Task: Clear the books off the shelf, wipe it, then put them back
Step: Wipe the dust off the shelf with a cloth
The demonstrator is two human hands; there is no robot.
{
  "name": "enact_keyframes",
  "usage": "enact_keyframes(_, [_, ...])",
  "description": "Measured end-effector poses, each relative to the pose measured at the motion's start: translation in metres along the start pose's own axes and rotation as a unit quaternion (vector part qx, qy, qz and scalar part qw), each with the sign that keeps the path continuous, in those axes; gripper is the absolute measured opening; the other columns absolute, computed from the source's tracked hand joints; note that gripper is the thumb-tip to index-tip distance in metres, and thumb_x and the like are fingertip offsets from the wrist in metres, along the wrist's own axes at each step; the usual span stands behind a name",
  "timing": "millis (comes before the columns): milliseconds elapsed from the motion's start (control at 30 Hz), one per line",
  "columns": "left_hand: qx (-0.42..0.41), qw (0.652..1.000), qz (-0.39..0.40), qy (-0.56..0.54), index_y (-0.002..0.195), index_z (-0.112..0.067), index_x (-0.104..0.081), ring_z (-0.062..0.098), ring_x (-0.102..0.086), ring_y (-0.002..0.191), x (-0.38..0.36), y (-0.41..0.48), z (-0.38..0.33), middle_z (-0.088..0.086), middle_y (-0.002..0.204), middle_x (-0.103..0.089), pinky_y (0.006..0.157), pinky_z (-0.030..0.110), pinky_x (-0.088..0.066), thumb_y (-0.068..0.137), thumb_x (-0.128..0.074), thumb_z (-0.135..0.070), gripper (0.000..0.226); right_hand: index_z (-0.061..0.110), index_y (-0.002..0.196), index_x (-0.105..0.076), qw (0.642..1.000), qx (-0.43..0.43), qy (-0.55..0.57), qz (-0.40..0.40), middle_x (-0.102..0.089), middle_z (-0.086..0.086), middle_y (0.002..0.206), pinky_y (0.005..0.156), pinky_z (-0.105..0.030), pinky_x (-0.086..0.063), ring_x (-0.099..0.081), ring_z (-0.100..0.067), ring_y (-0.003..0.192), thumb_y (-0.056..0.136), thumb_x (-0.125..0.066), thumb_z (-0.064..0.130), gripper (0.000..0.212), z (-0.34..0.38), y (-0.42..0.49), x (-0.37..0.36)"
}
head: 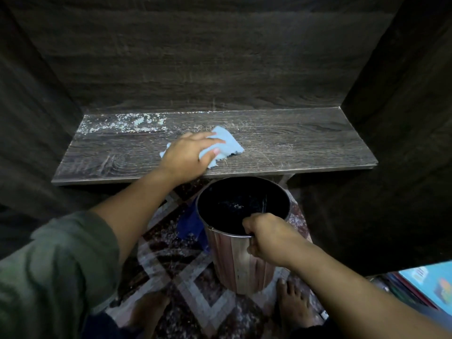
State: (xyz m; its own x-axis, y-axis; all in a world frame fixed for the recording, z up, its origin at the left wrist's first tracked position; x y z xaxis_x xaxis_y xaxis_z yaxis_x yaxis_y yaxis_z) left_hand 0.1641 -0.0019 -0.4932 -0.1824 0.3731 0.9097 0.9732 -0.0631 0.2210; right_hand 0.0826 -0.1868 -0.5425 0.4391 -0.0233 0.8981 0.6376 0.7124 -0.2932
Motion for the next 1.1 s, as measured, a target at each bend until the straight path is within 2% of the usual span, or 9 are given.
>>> enact_keyframes(167, [-0.092,0.995,0.007,-0.023,0.122,-0.032,-0.065,0.018,-0.055,0.107,-0.006,-0.033,-0.053,-0.009,0.132,-0.059,0.096,0.034,-0.041,0.096,-0.038,-0.044,0.039,0.024,0.082,-0.05,1.0,0.011,-0.003,-0.003,-0.06,-0.006,0.105,0.068,-0.028,-0.036,-0.06,-0.033,0.099,0.077,-0.069,0.017,0.021,0.001,-0.001,0.0])
enact_keyframes(300, [-0.103,0.993,-0.028,-0.045,0.123,-0.03,-0.065,0.02,-0.056,0.11,0.007,-0.035,-0.057,-0.008,0.132,-0.059,0.098,0.033,-0.04,0.098,-0.041,-0.038,0.035,0.023,0.078,-0.046,1.0,0.005,0.005,-0.005,-0.055,-0.003,0.096,0.07,-0.03,-0.042,-0.061,-0.032,0.097,0.076,-0.07,0.017,0.025,-0.002,-0.005,0.002])
enact_keyframes(433, [0.006,0.991,-0.125,-0.048,0.127,-0.027,-0.063,0.02,-0.048,0.123,0.041,-0.003,-0.017,0.0,0.136,-0.057,0.103,0.028,-0.029,0.098,-0.049,-0.032,0.032,0.024,0.062,-0.031,1.0,-0.003,0.007,0.005,-0.044,0.006,0.087,0.066,-0.028,-0.039,-0.06,-0.03,0.092,0.077,-0.07,0.017,0.043,-0.007,-0.007,-0.001])
enact_keyframes(633, [0.282,0.956,0.01,0.085,0.142,-0.048,-0.038,0.034,-0.024,0.139,0.01,0.0,0.028,0.002,0.153,-0.034,0.108,0.051,-0.023,0.096,-0.033,-0.061,0.048,0.025,0.06,-0.031,1.0,-0.008,0.023,0.001,-0.046,0.004,0.088,0.065,-0.029,-0.043,-0.061,-0.032,0.092,0.074,-0.064,0.011,0.038,-0.01,-0.004,0.0])
enact_keyframes(700, [0.234,0.966,0.005,0.106,0.142,-0.048,-0.037,0.034,-0.027,0.136,0.002,0.002,0.009,0.0,0.151,-0.035,0.107,0.049,-0.026,0.096,-0.033,-0.061,0.048,0.025,0.062,-0.032,1.0,-0.004,0.019,-0.003,-0.052,0.0,0.092,0.064,-0.027,-0.038,-0.061,-0.033,0.092,0.075,-0.062,0.01,0.036,-0.01,-0.003,0.0])
enact_keyframes(833, [0.0,0.998,0.034,0.048,0.135,-0.044,-0.051,0.026,-0.047,0.125,-0.017,-0.008,-0.042,-0.001,0.141,-0.05,0.105,0.045,-0.034,0.092,-0.031,-0.06,0.05,0.022,0.067,-0.036,1.0,0.002,0.008,-0.014,-0.058,-0.005,0.099,0.064,-0.027,-0.035,-0.061,-0.033,0.092,0.075,-0.06,0.008,0.029,-0.011,-0.005,0.003])
enact_keyframes(900, [-0.06,0.997,0.045,0.021,0.13,-0.038,-0.058,0.022,-0.053,0.121,-0.014,-0.023,-0.06,0.0,0.133,-0.058,0.104,0.041,-0.038,0.092,-0.035,-0.057,0.049,0.022,0.07,-0.038,1.0,0.002,0.01,-0.014,-0.059,-0.005,0.1,0.063,-0.026,-0.034,-0.061,-0.032,0.092,0.074,-0.059,0.008,0.026,-0.012,-0.006,0.003])
enact_keyframes(1033, [-0.058,0.994,0.057,-0.07,0.126,-0.037,-0.062,0.01,-0.059,0.112,0.009,-0.039,-0.065,-0.008,0.121,-0.065,0.098,0.03,-0.045,0.093,-0.047,-0.052,0.04,0.025,0.061,-0.038,1.0,-0.013,0.026,-0.001,-0.06,-0.004,0.095,0.069,-0.033,-0.051,-0.063,-0.032,0.092,0.068,-0.061,0.01,0.028,-0.016,-0.005,-0.002])
enact_keyframes(1100, [-0.029,0.994,-0.002,-0.102,0.124,-0.034,-0.064,0.01,-0.06,0.11,0.03,-0.039,-0.058,-0.009,0.12,-0.065,0.096,0.029,-0.046,0.092,-0.051,-0.047,0.038,0.027,0.061,-0.038,0.999,-0.017,0.031,0.005,-0.061,-0.005,0.095,0.074,-0.035,-0.054,-0.063,-0.032,0.092,0.068,-0.06,0.011,0.029,-0.016,-0.004,-0.004])
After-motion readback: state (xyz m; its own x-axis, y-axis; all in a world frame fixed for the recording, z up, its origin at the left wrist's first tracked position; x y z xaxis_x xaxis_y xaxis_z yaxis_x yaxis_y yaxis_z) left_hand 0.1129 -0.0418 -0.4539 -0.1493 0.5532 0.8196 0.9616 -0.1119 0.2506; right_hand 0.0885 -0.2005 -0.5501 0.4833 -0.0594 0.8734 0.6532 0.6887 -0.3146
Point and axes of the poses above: each hand's wrist, its own y-axis towards the middle knuckle, its own x-axis out of the back of the hand, z = x × y, the point moved 9 cm from there along y, towards the middle knuckle
